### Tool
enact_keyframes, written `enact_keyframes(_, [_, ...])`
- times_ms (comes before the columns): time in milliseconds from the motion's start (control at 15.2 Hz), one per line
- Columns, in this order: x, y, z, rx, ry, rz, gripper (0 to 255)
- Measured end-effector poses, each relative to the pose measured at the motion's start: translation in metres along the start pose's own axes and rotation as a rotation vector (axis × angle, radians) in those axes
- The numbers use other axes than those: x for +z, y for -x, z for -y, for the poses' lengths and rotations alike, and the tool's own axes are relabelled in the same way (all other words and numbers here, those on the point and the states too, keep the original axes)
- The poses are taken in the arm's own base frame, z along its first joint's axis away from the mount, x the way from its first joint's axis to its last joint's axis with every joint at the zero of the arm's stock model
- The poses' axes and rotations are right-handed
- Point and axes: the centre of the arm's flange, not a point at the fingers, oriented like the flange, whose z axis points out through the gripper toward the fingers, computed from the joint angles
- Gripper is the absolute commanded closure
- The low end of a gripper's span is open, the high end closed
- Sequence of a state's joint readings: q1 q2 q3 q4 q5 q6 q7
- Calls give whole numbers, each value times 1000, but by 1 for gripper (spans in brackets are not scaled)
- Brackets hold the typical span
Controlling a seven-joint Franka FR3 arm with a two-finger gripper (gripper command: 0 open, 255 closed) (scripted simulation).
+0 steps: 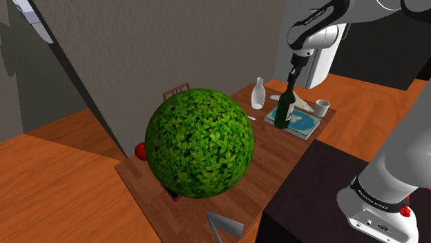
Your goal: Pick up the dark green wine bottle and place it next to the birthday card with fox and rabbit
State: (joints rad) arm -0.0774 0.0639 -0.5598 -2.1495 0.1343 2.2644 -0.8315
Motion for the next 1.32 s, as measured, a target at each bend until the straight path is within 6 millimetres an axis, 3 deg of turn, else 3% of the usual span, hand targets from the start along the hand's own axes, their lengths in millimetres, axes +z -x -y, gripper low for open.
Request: enact_keyframes(1320, [-104, -11, -2, 0, 0, 0, 255])
